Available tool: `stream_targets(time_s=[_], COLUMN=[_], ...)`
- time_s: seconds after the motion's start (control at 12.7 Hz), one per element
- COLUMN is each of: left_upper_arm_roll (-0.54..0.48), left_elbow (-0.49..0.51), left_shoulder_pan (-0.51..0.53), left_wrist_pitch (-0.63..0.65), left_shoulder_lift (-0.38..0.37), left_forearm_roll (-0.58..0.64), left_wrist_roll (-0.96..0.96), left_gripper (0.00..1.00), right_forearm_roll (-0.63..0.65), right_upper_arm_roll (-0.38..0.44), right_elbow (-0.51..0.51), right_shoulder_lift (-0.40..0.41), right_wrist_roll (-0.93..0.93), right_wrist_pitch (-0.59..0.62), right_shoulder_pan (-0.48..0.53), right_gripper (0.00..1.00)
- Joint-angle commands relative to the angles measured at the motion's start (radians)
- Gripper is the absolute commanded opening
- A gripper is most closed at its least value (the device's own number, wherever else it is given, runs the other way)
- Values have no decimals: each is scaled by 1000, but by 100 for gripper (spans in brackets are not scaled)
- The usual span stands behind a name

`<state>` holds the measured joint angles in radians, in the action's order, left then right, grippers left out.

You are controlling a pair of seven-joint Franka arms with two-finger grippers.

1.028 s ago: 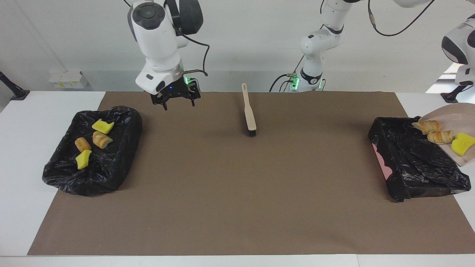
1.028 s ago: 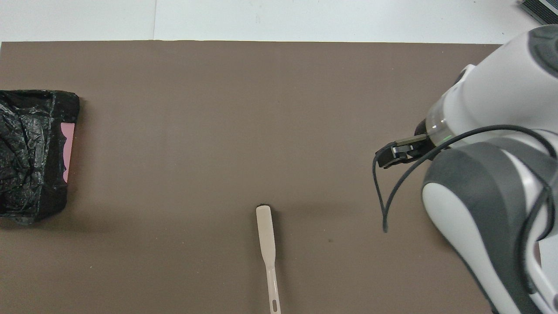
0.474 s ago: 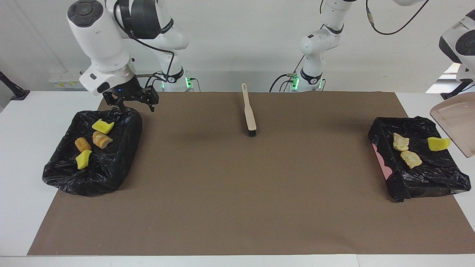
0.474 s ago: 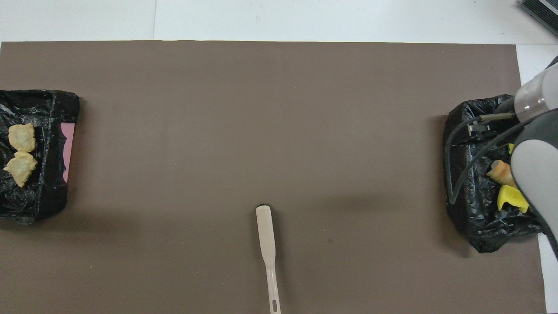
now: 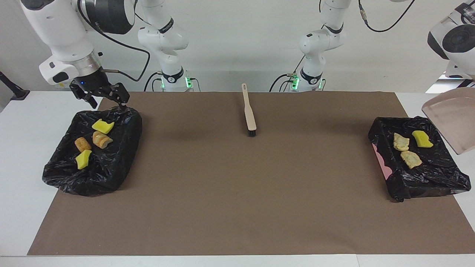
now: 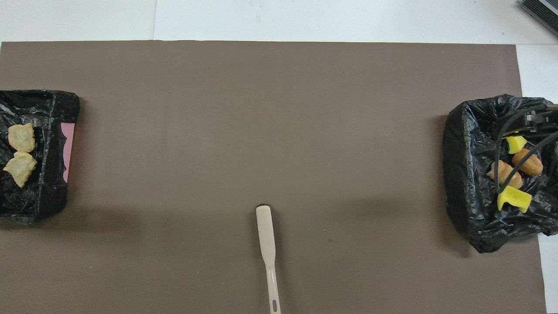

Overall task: Sweep and dump trash in bin
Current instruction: 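Tip the dustpan into the bag with the left gripper while the right gripper withdraws, then bring the empty dustpan back and lower it onto the table with the left gripper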

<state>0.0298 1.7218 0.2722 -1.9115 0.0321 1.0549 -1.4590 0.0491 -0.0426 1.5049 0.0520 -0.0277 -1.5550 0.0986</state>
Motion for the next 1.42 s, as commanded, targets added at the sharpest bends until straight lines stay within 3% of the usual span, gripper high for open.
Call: stream_targets(time_s=[0.0,0.32,0.79,0.95,1.34], left_upper_arm_roll=[-5,-5,-5,-5,-5], left_elbow=[68,130,194,196,153], left_shoulder_pan=[-62,-85,-260,-321,-546], left_wrist_pitch=[80,94,100,109,131], left_shoulder_lift=[-53,-77,-54,-46,38], left_forearm_roll=[-137,-425,-694,-755,-886], left_wrist_roll=[92,170,682,805,1355], left_gripper=[0,0,0,0,0], right_forearm_roll=[-8,-17,-64,-64,-63], right_upper_arm_roll=[-7,-8,-14,-14,-14], right_elbow=[77,69,69,69,69], right_shoulder_lift=[-60,-75,-78,-78,-78], right_wrist_roll=[20,-30,-83,-83,-86], right_wrist_pitch=[-40,-30,-28,-28,-31], right_shoulder_pan=[6,7,-5,-5,-5], right_gripper=[100,100,100,100,100])
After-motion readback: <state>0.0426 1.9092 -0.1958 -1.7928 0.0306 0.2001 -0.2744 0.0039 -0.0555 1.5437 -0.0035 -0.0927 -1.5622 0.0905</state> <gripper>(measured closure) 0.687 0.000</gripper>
